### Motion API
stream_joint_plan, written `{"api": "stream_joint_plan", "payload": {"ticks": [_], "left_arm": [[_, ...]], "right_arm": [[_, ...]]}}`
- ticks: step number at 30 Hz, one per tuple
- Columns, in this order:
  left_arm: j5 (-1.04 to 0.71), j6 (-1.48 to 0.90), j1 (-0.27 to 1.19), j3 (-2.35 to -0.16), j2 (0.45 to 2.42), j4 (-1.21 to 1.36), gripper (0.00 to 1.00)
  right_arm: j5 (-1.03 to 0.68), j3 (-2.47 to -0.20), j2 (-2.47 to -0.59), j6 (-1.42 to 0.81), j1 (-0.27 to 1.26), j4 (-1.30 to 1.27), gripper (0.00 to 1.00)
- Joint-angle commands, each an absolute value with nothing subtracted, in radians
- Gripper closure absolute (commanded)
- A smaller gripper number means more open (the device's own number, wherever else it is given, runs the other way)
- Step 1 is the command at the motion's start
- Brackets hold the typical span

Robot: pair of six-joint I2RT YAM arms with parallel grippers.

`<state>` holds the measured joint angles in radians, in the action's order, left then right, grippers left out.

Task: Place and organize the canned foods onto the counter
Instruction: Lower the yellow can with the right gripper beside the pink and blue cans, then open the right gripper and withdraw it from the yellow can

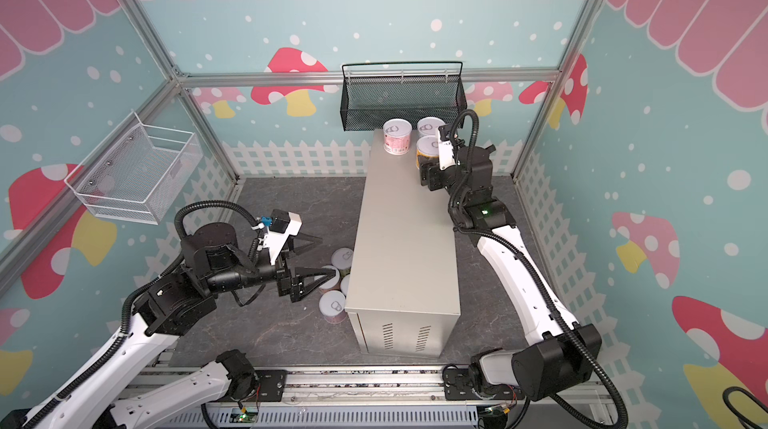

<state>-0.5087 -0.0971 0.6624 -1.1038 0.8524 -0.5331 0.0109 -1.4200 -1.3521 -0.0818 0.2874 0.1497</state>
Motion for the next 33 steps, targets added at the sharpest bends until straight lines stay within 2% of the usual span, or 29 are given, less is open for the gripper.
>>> {"api": "stream_joint_plan", "payload": {"ticks": [1, 13, 24, 33], "left_arm": [[-0.512, -0.066, 0.663, -1.094, 0.847, -0.523, 0.01], [-0.517, -0.066, 0.664, -1.093, 0.851, -0.523, 0.01], [-0.516, -0.066, 0.663, -1.092, 0.861, -0.523, 0.00], [-0.459, -0.071, 0.671, -1.094, 0.864, -0.533, 0.01]], "right_arm": [[0.030, -1.407, -1.329, -0.063, 0.276, 0.142, 0.19], [0.022, -1.402, -1.324, -0.057, 0.269, 0.142, 0.19], [-0.035, -1.407, -1.276, -0.053, 0.268, 0.154, 0.01], [-0.038, -1.534, -1.140, -0.148, 0.268, 0.398, 0.01]]}}
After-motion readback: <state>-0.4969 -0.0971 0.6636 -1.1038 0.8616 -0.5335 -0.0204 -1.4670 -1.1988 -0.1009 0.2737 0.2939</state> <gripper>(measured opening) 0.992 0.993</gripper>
